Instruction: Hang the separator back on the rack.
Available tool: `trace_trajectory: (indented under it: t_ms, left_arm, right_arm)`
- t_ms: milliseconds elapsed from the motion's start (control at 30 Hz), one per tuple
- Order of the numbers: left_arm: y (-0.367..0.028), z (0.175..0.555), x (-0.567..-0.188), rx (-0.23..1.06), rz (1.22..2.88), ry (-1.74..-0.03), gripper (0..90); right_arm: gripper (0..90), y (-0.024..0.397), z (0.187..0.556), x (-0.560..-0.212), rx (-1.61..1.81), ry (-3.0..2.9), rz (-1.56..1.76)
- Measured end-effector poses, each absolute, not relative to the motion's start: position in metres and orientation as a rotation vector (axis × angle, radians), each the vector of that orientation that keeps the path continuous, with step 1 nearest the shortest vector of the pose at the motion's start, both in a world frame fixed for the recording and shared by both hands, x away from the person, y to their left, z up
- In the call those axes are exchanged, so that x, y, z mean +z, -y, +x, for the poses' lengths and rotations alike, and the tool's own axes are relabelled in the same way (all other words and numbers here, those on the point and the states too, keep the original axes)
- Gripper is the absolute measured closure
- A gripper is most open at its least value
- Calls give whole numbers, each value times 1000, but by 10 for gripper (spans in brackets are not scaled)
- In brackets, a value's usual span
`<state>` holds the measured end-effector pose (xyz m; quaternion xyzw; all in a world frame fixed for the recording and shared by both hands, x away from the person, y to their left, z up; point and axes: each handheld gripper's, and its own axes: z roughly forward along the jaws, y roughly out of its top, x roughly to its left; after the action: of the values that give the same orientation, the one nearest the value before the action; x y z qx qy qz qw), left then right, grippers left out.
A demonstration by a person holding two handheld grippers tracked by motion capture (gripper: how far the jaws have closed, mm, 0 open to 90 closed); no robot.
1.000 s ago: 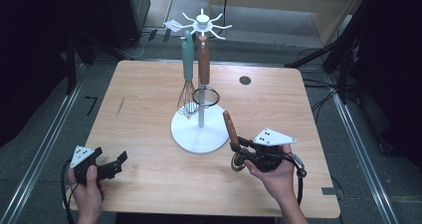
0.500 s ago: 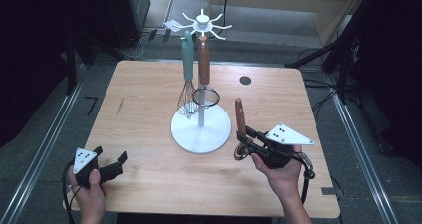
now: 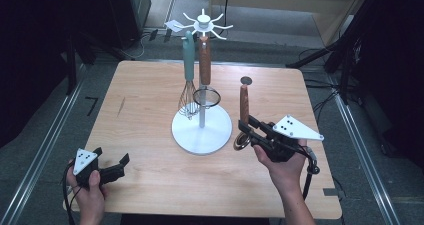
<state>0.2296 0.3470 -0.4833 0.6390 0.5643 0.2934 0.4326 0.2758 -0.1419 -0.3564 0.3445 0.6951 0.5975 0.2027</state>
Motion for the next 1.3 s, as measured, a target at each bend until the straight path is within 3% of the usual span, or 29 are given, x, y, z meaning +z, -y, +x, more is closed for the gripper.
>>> trace_trajectory:
  t_ms: [1300]
  left_arm:
    - [-338,234,-484,754,1697,-1394,0]
  right_arm:
    - [709,121,289,-309,1735,-1830,884]
